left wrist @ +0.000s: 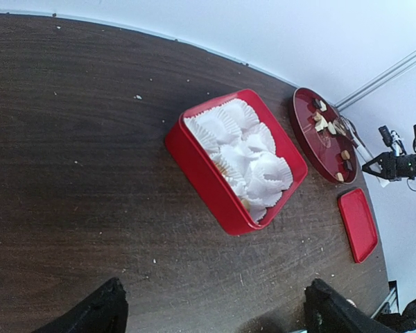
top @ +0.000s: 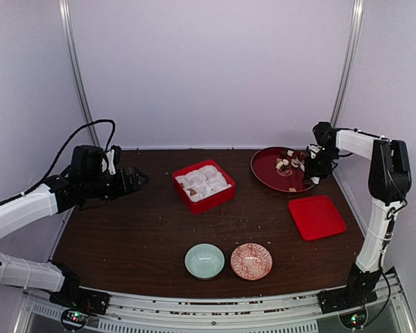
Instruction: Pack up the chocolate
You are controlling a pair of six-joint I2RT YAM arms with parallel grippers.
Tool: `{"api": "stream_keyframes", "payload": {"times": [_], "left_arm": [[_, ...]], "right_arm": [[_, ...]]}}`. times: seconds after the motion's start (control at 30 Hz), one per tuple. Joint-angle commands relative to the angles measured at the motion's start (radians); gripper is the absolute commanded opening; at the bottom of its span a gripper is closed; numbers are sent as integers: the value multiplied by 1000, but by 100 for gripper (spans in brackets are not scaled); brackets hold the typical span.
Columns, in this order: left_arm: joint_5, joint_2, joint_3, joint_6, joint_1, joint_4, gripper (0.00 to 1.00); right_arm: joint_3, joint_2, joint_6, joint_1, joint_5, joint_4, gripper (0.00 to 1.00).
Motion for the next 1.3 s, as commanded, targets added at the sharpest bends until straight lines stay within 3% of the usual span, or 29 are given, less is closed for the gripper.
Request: {"api": "stream_keyframes", "payload": {"times": [0.0, 0.43, 0.7, 1.27], "left_arm": [[2, -1, 7, 16, 10, 16, 91], [6, 15, 16, 17, 12, 15, 91], [12, 32, 23, 17, 12, 18, 91], [3, 20, 10, 13, 12, 23, 91]], "right_arm": [[60, 39, -16, -8, 17, -8, 35], [157, 141, -19, -18, 3, -39, 34], [157, 144, -23, -19, -32, -44, 26], [-56, -110, -2, -15, -142, 44, 21]]}}
